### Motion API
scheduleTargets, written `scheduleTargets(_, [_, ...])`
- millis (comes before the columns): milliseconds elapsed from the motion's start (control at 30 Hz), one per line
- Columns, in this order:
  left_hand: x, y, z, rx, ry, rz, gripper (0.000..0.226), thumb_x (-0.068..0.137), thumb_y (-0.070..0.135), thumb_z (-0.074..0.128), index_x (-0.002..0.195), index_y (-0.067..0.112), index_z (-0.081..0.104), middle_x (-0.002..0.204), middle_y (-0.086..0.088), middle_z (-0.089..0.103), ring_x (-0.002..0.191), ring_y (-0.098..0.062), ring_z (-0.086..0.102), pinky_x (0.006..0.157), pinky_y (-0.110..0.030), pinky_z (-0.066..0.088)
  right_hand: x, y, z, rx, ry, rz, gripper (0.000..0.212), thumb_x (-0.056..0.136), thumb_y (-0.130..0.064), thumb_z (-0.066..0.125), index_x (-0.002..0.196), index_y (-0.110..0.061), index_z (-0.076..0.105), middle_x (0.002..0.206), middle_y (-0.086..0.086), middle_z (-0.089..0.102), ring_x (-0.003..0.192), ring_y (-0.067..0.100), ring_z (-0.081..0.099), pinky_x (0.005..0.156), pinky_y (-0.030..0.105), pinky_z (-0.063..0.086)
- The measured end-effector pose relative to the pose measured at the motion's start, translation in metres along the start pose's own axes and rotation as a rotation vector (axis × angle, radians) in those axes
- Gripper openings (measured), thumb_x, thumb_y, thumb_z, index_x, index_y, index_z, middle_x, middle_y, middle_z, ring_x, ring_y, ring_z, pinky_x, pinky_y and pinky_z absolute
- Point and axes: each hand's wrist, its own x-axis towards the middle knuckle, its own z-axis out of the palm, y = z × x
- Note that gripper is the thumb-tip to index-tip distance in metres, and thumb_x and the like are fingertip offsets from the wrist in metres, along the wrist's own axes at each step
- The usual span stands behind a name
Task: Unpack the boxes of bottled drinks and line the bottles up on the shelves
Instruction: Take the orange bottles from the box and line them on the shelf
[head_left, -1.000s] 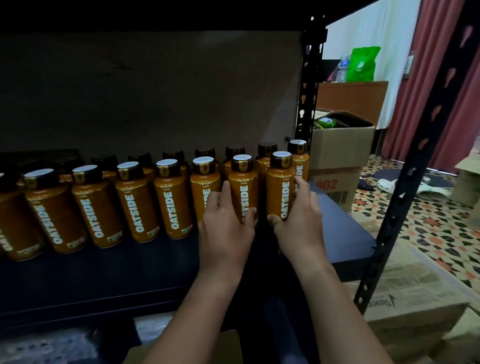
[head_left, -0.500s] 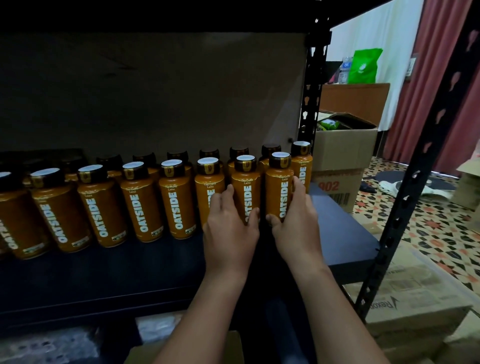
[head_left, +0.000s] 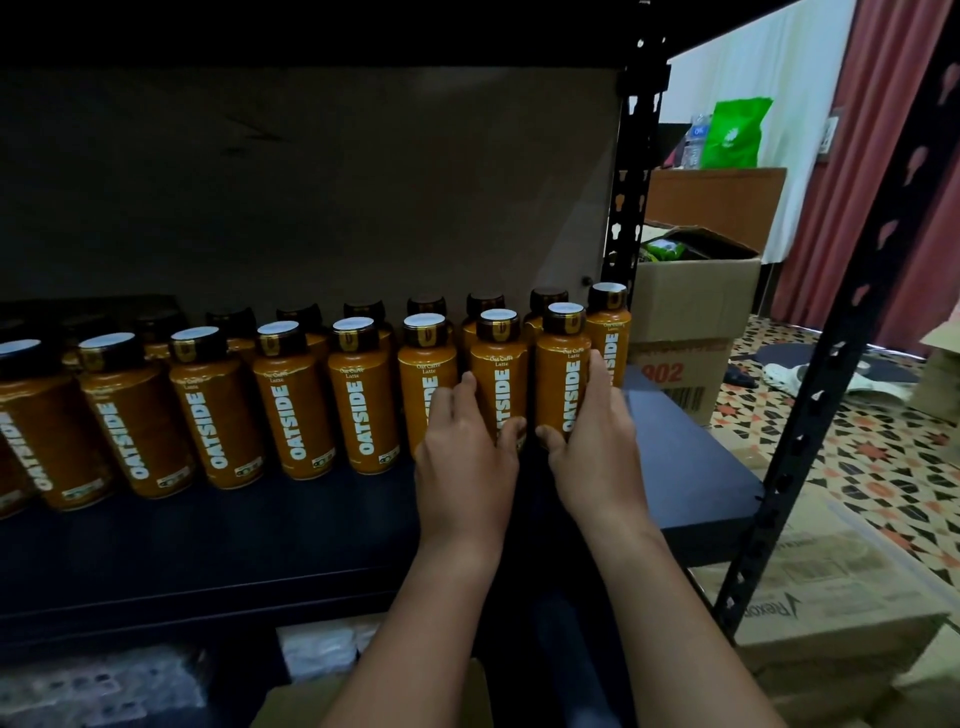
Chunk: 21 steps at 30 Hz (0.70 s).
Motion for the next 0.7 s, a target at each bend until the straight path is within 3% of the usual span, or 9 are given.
scheduleTargets(333, [0.001, 0.000, 0.000, 0.037, -0.015, -0.010, 0.066, 0.093, 0.038, 0.072, 0.149, 0.013, 0.047, 0.144, -0.007, 0.052, 0.125, -0.024, 0.059, 0.096, -0.040, 0.057, -0.001, -0.001, -0.002, -0.010, -0.006, -0.010, 0.092, 0.095, -0.018, 0.068, 0.161, -0.027, 0.003, 0.155, 0.006, 0.032, 0.140, 0.025, 0.038, 0.108, 0.043, 0.042])
scheduleTargets(600, [-0.007, -0.010, -0.007, -0.035, 0.015, 0.051, 0.042, 0.094, 0.032, 0.071, 0.130, 0.013, 0.061, 0.114, -0.003, 0.065, 0.093, -0.018, 0.069, 0.075, -0.037, 0.062, -0.005, 0.002, -0.001, -0.005, 0.009, -0.018, 0.096, 0.094, -0.020, 0.070, 0.160, -0.026, 0.002, 0.151, 0.008, 0.035, 0.138, 0.027, 0.040, 0.106, 0.043, 0.043])
scheduleTargets(700, [-0.006, -0.021, -0.021, 0.019, 0.029, 0.167, 0.037, 0.094, 0.027, 0.071, 0.127, 0.013, 0.063, 0.109, -0.002, 0.064, 0.090, -0.015, 0.065, 0.073, -0.033, 0.060, -0.009, -0.004, -0.003, -0.053, 0.079, -0.066, 0.090, 0.092, -0.026, 0.070, 0.160, -0.025, 0.010, 0.153, 0.007, 0.030, 0.143, 0.027, 0.025, 0.109, 0.046, 0.037])
